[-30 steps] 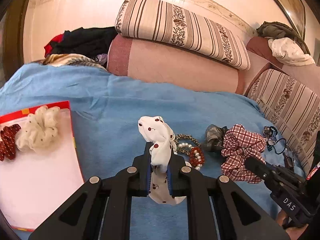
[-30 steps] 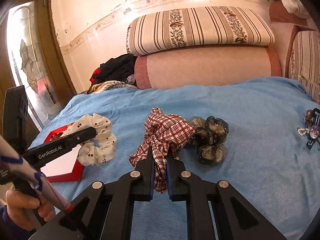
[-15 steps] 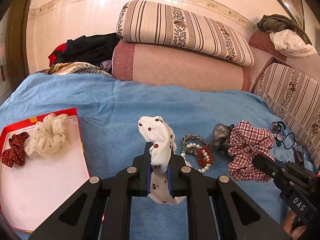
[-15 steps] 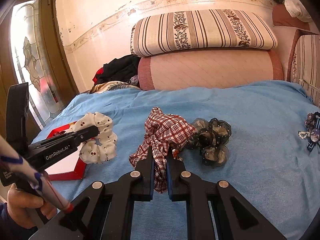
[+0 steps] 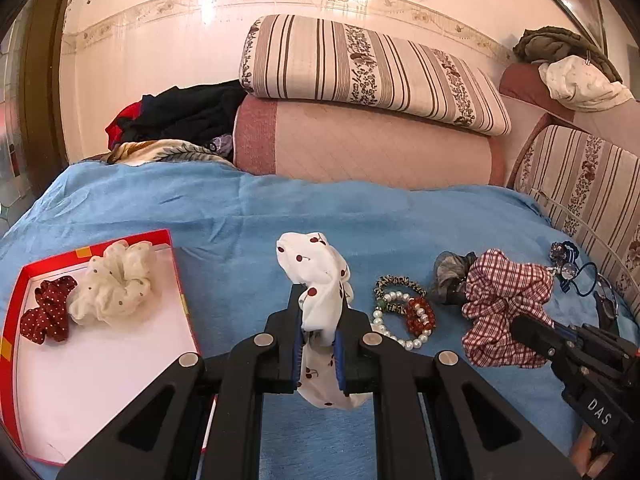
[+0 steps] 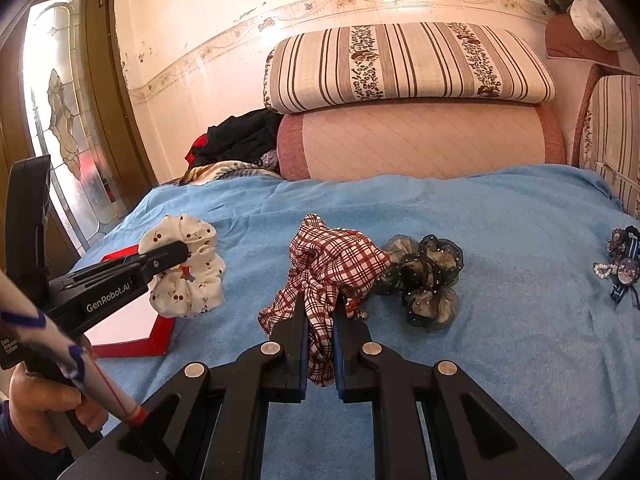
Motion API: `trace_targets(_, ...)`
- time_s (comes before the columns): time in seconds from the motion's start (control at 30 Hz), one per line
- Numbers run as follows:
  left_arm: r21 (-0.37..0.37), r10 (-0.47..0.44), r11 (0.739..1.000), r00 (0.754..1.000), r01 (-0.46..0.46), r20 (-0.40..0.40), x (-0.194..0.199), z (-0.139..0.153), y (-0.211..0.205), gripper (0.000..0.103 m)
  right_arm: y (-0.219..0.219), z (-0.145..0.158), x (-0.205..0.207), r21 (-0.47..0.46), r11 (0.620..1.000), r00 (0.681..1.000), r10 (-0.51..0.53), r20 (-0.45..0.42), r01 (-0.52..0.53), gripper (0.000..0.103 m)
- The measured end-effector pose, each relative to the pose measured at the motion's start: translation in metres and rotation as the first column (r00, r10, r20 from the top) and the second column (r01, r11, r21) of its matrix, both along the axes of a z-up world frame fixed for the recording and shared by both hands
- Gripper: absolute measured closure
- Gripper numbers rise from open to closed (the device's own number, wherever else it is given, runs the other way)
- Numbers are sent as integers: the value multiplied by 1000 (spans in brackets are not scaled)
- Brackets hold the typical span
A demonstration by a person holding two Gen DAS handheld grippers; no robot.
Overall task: Organize jewelry
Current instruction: 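Carry both scrunchies over the red tray with both tools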
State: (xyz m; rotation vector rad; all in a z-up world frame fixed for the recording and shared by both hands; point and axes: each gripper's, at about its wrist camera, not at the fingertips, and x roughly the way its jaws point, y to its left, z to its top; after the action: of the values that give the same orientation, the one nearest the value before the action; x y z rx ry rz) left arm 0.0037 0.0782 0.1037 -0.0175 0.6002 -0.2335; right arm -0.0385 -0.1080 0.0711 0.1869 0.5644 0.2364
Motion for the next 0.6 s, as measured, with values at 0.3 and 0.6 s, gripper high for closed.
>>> trace_targets(0.3, -21, 12, 1000, 1000, -11, 28, -7, 10, 15, 91, 21, 11, -9, -53, 999, 1000, -12, -2, 12, 92)
trace_targets(0.6, -79, 89, 993, 995, -87, 34, -9, 18, 61, 91, 67, 22, -13, -125, 992, 1000, 20, -5, -20, 92)
